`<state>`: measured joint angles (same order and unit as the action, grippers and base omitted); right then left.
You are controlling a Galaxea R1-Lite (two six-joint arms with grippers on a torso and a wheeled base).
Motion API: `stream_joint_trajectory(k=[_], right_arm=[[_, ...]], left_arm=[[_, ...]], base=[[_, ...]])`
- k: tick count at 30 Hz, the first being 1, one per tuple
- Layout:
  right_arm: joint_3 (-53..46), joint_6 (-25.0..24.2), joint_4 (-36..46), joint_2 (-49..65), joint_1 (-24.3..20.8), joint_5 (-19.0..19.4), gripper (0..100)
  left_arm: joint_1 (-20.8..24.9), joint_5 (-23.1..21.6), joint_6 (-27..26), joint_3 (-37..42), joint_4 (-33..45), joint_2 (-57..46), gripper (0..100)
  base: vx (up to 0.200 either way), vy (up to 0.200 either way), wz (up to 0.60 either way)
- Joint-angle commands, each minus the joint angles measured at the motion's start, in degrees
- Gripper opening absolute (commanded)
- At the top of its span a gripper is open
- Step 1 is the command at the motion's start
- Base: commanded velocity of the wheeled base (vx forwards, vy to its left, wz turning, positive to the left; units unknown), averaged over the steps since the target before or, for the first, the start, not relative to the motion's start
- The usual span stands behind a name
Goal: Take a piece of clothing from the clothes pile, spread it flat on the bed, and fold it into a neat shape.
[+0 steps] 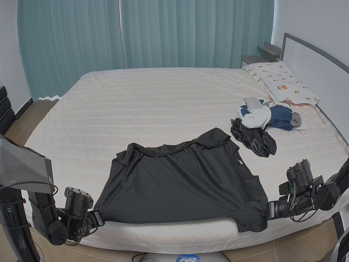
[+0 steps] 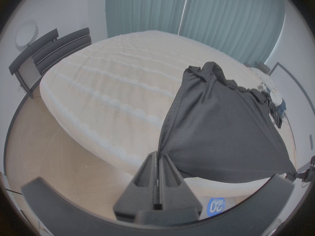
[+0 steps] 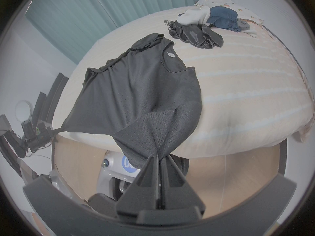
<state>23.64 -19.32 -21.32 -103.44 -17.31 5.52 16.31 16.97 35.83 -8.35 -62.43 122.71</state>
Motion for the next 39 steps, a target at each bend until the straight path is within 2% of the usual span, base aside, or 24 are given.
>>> stream_joint_trajectory(k=[1, 2, 7, 8, 15, 19, 23, 26, 28, 31, 37, 38, 39], right_arm=[[-0.08, 3.06, 1.81, -2.38, 1.31, 0.19, 0], [0.01, 3.5, 1.9, -3.09, 1.31, 0.28, 100], [1.06, 3.06, 1.02, -6.51, 1.67, 0.19, 100], [1.94, 2.97, 0.84, -7.13, 2.11, 0.28, 100], [6.95, 2.36, -4.17, -13.46, 5.88, -0.34, 100], [8.97, -0.63, -12.25, -20.14, 7.2, -0.34, 100], [9.06, -1.86, -17.79, -23.65, 7.29, 0.1, 100], [9.59, -2.04, -20.43, -25.41, 7.38, 0.1, 100], [10.38, -2.47, -21.92, -26.9, 7.99, 0.1, 100], [11.43, -3.62, -22.1, -27.78, 8.26, 0.19, 100], [13.01, -5.99, -22.27, -29.1, 8.61, 0.01, 100], [13.1, -6.17, -22.36, -29.19, 8.7, 0.1, 0], [13.28, -6.34, -22.36, -29.1, 8.87, 0.1, 0]], left_arm=[[0.56, 0.08, -0.76, 0.35, 2.4, -1.51, 0], [0.56, 0.08, -1.02, 0.62, 2.49, -1.33, 0], [1.09, 0.08, -2.78, 1.58, 2.66, -0.45, 0], [1.09, 0.08, -2.69, 1.23, 2.49, 0.07, 100], [0.39, 0.08, -1.81, -0.53, 2.14, 0.95, 100], [-1.72, -0.01, -1.38, -2.11, 1.7, 0.34, 100], [-4.09, -0.71, 1.96, -5.27, 0.99, 0.07, 100], [-5.24, -2.38, 3.9, -7.38, 0.99, 0.16, 100], [-6.29, -6.07, 5.22, -8.35, 0.99, -0.19, 100], [-6.91, -8.88, 5.92, -8.35, 0.99, -0.28, 100], [-7.43, -10.2, 6.18, -8.88, 0.99, 0.78, 100], [-7.7, -10.2, 6.27, -9.14, 0.99, 0.86, 100], [-7.79, -10.11, 6.54, -9.23, 0.99, 0.86, 100]], base=[[0.0, 0.0, 0.0], [0.0, 0.0, 0.0], [0.0, 0.0, 0.0], [0.0, 0.0, 0.0], [0.0, 0.0, 0.0], [0.0, 0.0, 0.0], [0.0, 0.0, 0.0], [0.0, 0.0, 0.0], [0.0, 0.0, 0.0], [0.0, 0.0, 0.0], [0.0, 0.0, 0.0], [0.0, 0.0, 0.0], [0.0, 0.0, 0.0]])
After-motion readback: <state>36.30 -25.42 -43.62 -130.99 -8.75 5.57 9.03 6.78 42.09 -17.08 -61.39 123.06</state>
